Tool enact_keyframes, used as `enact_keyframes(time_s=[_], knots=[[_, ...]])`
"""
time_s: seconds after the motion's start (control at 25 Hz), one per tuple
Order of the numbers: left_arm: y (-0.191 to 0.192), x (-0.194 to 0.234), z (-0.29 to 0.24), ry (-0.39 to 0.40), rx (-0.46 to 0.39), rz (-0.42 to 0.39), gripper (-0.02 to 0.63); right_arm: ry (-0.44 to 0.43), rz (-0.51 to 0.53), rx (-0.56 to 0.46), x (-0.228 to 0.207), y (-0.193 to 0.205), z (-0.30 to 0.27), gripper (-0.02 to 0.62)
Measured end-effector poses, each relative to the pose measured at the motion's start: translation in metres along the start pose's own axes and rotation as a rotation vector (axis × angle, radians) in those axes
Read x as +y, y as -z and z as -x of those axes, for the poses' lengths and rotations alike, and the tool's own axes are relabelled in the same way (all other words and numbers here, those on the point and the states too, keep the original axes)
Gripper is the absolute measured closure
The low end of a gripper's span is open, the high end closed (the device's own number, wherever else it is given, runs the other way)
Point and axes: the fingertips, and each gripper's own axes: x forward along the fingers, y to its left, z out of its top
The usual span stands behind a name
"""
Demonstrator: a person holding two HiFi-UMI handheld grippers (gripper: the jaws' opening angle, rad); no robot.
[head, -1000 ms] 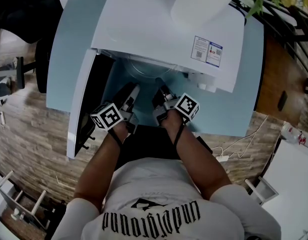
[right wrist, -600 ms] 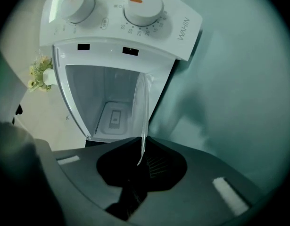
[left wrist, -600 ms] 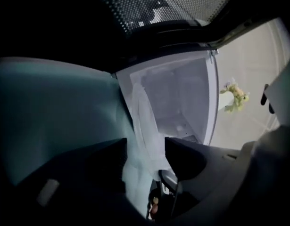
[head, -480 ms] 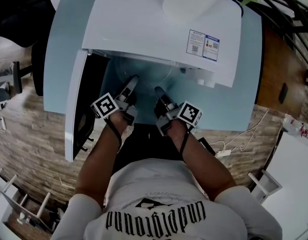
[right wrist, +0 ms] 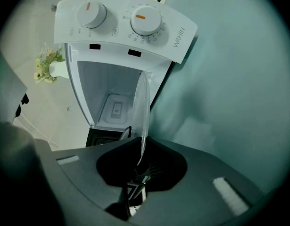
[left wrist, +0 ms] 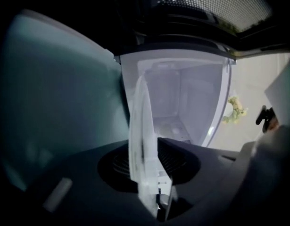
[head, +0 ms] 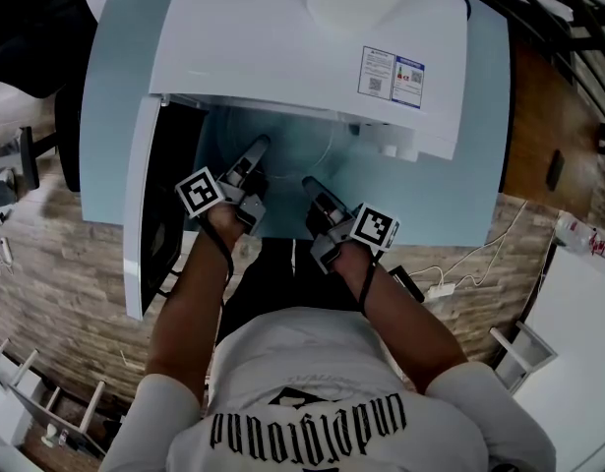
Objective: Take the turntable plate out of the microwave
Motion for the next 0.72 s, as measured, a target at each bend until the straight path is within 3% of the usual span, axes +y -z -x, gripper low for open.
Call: enact_keyframes(time_s=[0.08, 0.12, 0.72], knots=[[0.001, 0.0, 0.001, 0.007, -0.006, 0.008, 0.503, -0.007, -0.011, 0.0, 0.001, 0.003, 0.002, 0.566], [0.001, -0.001, 0.002, 0.012, -0.008, 0.009, 0.515, -0.007, -0.012, 0.001, 0.001, 0.004, 0.003, 0.565], [0.009, -0.03, 0.032, 0.11, -0.053, 0.022, 0.528, -0.035, 0.095, 0.026, 0.024, 0.021, 0.02, 0.561]])
